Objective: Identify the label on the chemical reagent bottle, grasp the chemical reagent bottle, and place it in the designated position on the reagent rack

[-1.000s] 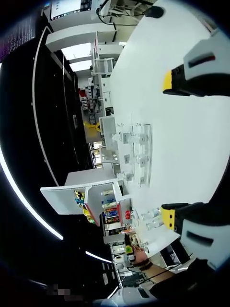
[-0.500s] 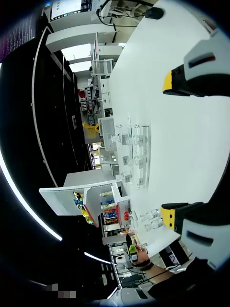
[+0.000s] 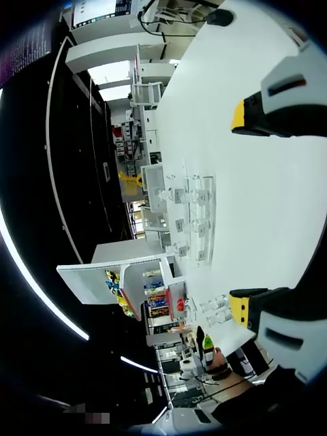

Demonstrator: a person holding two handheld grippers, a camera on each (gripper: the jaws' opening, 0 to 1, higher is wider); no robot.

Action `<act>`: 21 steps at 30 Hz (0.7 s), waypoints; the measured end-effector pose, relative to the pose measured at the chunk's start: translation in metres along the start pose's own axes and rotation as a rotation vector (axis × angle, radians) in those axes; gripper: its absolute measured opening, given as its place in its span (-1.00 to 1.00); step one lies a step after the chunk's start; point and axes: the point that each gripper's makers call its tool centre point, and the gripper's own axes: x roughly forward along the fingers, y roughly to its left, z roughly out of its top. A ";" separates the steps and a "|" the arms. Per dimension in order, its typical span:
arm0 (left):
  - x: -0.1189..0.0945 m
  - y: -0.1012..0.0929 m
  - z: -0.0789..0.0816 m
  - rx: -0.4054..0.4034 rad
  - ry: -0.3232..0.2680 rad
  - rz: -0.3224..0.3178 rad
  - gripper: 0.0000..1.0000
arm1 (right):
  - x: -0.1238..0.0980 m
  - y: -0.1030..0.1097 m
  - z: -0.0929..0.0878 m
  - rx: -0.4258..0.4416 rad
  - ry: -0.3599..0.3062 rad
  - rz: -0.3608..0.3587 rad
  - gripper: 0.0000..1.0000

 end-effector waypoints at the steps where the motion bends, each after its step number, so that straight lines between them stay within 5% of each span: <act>1: 0.001 0.000 -0.002 0.000 0.004 -0.001 0.08 | 0.000 0.000 -0.001 -0.001 0.002 -0.002 0.77; 21: 0.035 0.002 -0.040 0.032 0.044 0.010 -0.18 | -0.001 -0.003 -0.003 0.008 0.001 -0.005 0.77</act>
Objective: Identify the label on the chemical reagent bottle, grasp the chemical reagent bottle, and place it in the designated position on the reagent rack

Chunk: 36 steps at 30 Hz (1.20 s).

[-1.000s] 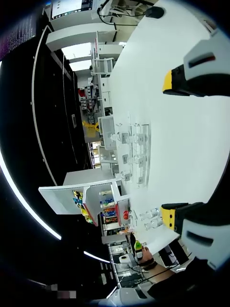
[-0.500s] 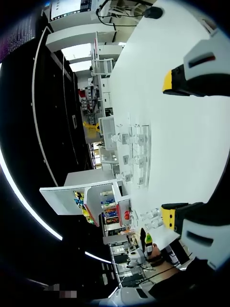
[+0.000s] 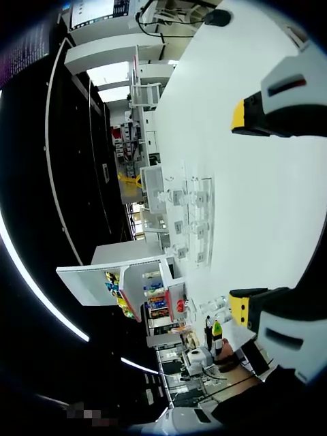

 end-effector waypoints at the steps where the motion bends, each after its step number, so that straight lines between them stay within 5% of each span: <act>1: 0.001 0.001 0.000 0.003 -0.001 0.004 -0.22 | 0.000 0.000 0.000 0.000 0.001 0.001 0.77; 13: 0.001 0.007 -0.005 0.028 -0.002 0.011 -0.48 | -0.001 -0.002 -0.002 -0.006 0.007 -0.005 0.77; 24: 0.003 0.004 -0.003 0.105 -0.045 0.027 -0.51 | 0.001 -0.009 -0.004 -0.006 0.016 -0.034 0.79; 36: 0.007 0.002 -0.002 0.087 -0.060 0.020 -0.53 | 0.001 0.001 -0.006 -0.028 0.024 0.002 0.94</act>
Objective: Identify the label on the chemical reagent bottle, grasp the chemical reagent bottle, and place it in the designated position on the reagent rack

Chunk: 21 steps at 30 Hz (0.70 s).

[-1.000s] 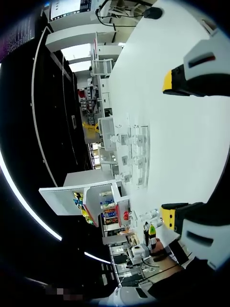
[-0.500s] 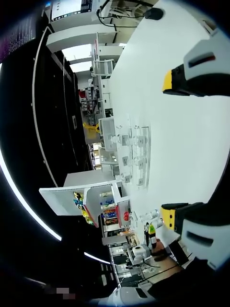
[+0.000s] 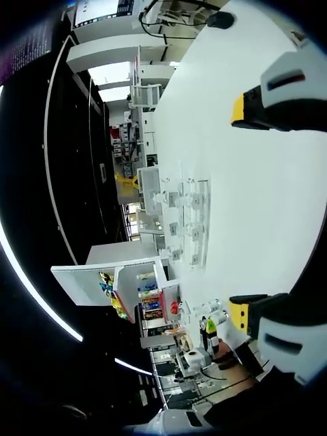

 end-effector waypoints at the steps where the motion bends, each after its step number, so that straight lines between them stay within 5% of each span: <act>1: 0.000 0.000 0.000 -0.001 0.000 0.001 -0.53 | 0.000 0.002 0.000 0.001 0.001 0.007 0.94; 14: -0.001 -0.010 0.026 -0.021 -0.032 -0.034 -0.54 | -0.001 -0.003 0.000 0.001 0.004 -0.006 0.94; 21: 0.004 -0.016 0.059 0.015 -0.041 -0.048 -0.54 | 0.000 -0.002 0.000 -0.001 0.005 -0.003 0.94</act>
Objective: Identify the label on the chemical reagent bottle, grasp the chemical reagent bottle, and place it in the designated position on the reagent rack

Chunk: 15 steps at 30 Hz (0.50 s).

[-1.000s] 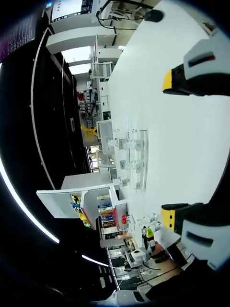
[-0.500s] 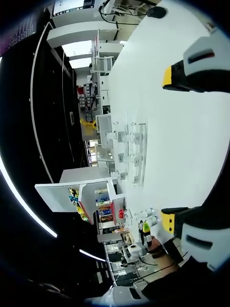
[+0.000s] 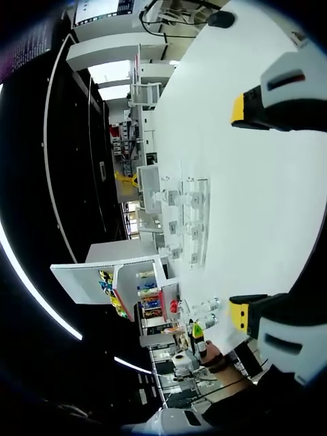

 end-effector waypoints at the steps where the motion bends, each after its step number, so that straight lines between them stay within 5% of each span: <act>1: 0.001 0.000 0.006 0.003 0.003 -0.010 -0.54 | 0.000 0.000 0.000 0.000 0.000 0.001 0.94; 15: 0.028 0.016 0.059 -0.057 0.005 -0.104 -0.54 | -0.002 -0.001 0.003 0.009 -0.016 -0.003 0.93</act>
